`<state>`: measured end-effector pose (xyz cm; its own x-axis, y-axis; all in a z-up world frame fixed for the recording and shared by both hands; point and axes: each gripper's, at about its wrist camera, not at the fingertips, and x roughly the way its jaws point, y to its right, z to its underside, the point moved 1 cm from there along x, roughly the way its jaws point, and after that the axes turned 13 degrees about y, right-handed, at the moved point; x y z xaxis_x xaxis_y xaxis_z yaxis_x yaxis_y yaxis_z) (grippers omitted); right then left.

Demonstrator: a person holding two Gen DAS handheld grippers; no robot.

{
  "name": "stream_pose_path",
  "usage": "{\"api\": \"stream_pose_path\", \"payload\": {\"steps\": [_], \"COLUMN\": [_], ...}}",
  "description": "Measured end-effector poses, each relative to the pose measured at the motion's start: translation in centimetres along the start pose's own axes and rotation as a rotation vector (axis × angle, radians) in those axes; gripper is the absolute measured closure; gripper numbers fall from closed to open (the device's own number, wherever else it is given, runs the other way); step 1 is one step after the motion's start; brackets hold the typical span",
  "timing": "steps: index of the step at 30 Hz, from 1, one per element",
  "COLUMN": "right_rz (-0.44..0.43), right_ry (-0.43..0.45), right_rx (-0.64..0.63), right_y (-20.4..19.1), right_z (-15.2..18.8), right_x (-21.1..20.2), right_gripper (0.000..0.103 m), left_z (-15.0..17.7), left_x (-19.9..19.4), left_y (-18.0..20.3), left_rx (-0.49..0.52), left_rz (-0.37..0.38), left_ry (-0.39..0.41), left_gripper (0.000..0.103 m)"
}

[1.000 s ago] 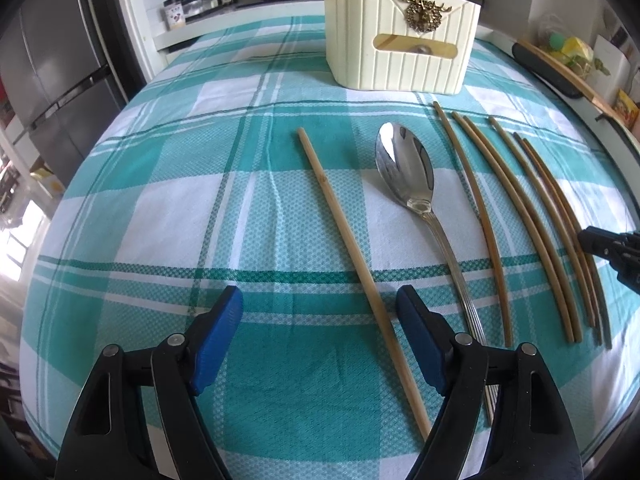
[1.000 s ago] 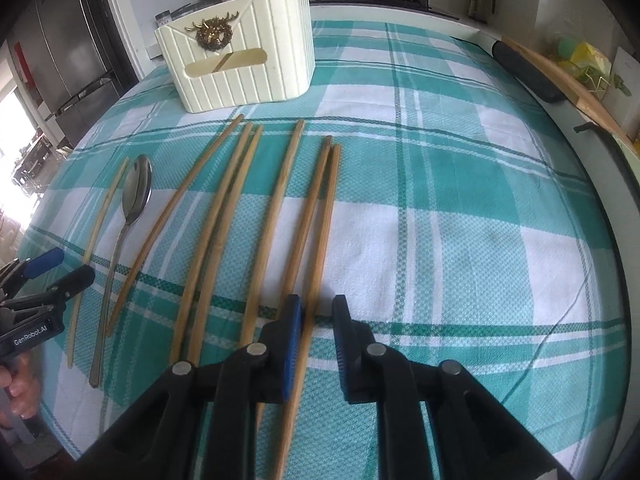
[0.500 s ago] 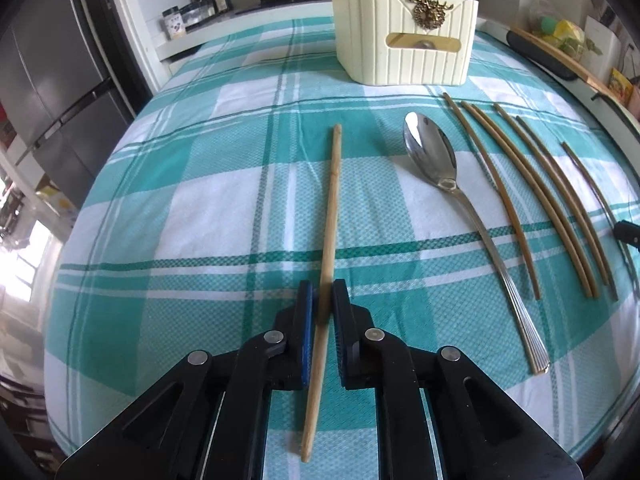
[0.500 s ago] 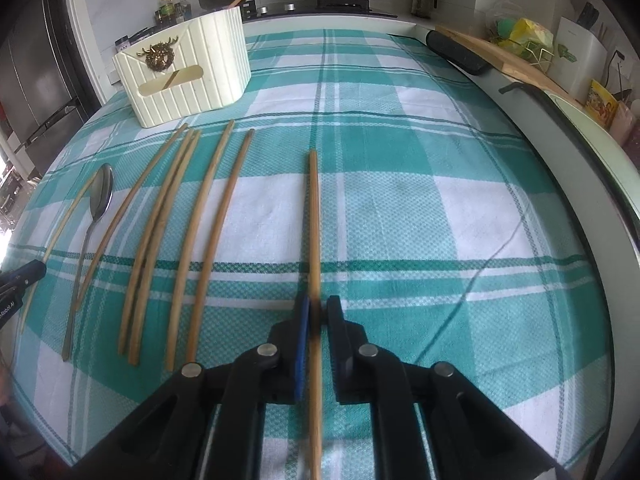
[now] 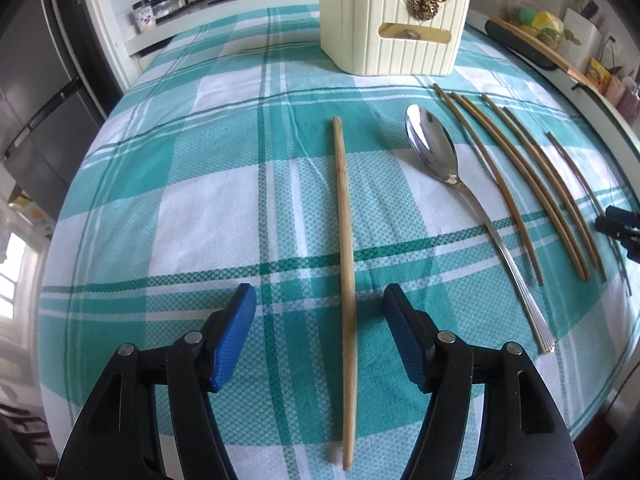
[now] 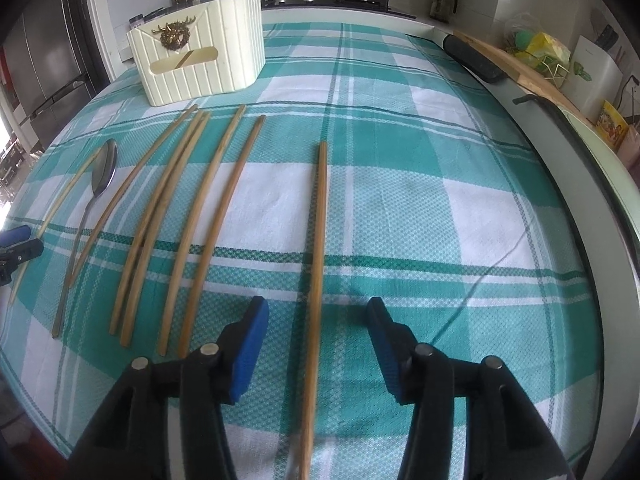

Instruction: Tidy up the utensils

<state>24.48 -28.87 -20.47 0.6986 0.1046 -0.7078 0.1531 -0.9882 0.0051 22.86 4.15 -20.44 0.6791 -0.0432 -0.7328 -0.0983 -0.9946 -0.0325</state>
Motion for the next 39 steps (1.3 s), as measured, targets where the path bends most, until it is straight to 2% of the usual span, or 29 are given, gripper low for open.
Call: {"api": "stream_pose_path", "payload": {"steps": [7,18,23,25,29,31,37,39], "right_rz": [-0.025,-0.062,-0.090,-0.104,-0.140,-0.158,-0.157,-0.141], "right_ry": [-0.033,-0.065,-0.091,-0.115,-0.173,-0.191,-0.211,-0.215], "right_rx": [-0.025,-0.059,-0.075,-0.082,-0.068,-0.054,-0.047,-0.045], "right_y": [0.0,-0.2,0.0,0.1,0.5,0.7,0.6,0.4], "right_z": [-0.7,-1.0,-1.3,-1.7,-3.0,-4.0,-7.9,-9.2], "right_x": [0.7,1.2,1.5,1.8,2.9,3.7,7.4,8.7], "right_gripper": [0.051,0.050,0.050,0.050,0.050,0.049,0.052,0.062], "left_z": [-1.0,-1.2,-1.7,-2.1,-4.0,-5.1,-8.2,-9.0], "left_x": [0.9,1.6,2.4,2.8,3.8,4.7,7.4,8.3], "left_y": [0.2,-0.2,-0.9,-1.2,-0.8,-0.5,0.0,0.1], "left_rx": [0.049,0.097,0.072,0.070,0.105,0.121,0.140,0.137], "left_rz": [-0.007,-0.050,-0.008,0.013,0.024,0.026,0.045,0.061], "left_ry": [-0.021,-0.023,-0.082,-0.107,-0.108,-0.114,-0.162,-0.189], "left_gripper": [0.026,0.003,0.001,0.001,0.015,0.018,0.033,0.036]}}
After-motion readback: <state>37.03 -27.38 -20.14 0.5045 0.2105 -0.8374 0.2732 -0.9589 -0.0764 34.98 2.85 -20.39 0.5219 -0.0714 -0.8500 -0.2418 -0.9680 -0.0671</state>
